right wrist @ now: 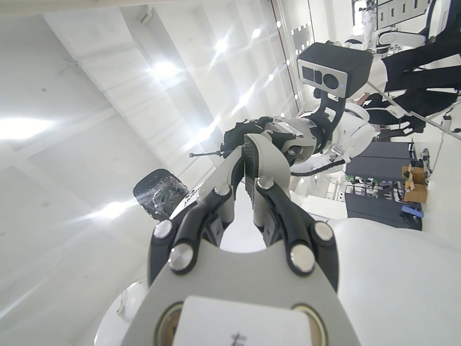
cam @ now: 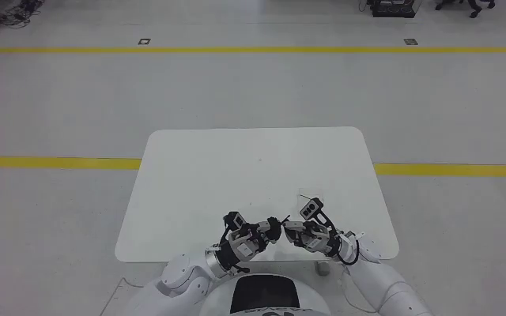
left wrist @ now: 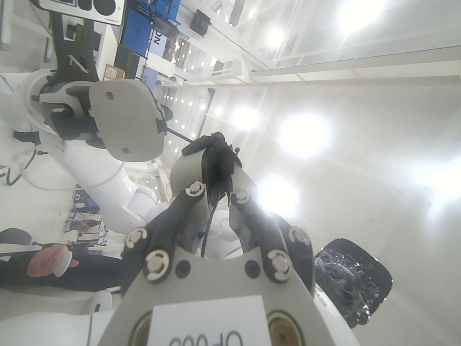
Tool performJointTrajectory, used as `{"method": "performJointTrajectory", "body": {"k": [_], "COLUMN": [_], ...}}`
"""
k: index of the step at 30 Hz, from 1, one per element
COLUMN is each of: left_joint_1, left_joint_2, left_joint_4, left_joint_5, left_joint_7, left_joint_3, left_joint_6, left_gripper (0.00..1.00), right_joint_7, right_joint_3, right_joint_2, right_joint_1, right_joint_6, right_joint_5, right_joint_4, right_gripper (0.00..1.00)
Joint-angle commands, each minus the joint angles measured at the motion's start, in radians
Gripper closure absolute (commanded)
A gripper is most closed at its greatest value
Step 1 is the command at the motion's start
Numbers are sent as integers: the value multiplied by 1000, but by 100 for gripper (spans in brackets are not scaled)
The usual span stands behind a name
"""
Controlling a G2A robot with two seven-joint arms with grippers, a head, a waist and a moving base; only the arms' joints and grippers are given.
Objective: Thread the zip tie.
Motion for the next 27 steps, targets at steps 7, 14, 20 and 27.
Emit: {"method": "performJointTrajectory", "body": {"k": [7, 14, 20, 27], "left_joint_1": [0, 0, 0, 0], "left_joint_2": [0, 0, 0, 0], "left_joint_4": [0, 0, 0, 0], "left_joint_5": [0, 0, 0, 0], "left_joint_7": [0, 0, 0, 0], "left_joint_3": [0, 0, 0, 0], "left_joint_6": [0, 0, 0, 0], "left_gripper": [100, 100, 100, 100], "right_joint_7": [-1, -2, -4, -5], "right_joint_3": [2, 2, 1, 1], "right_joint_2": [-2, -3, -5, -7], "right_joint_1": [-2, -1, 1, 3], "right_joint_6": [0, 0, 1, 3], "right_joint_5": [-5, -13, -18, -24], "right_joint_4": [3, 8, 12, 16], "right_gripper": [100, 100, 100, 100]}}
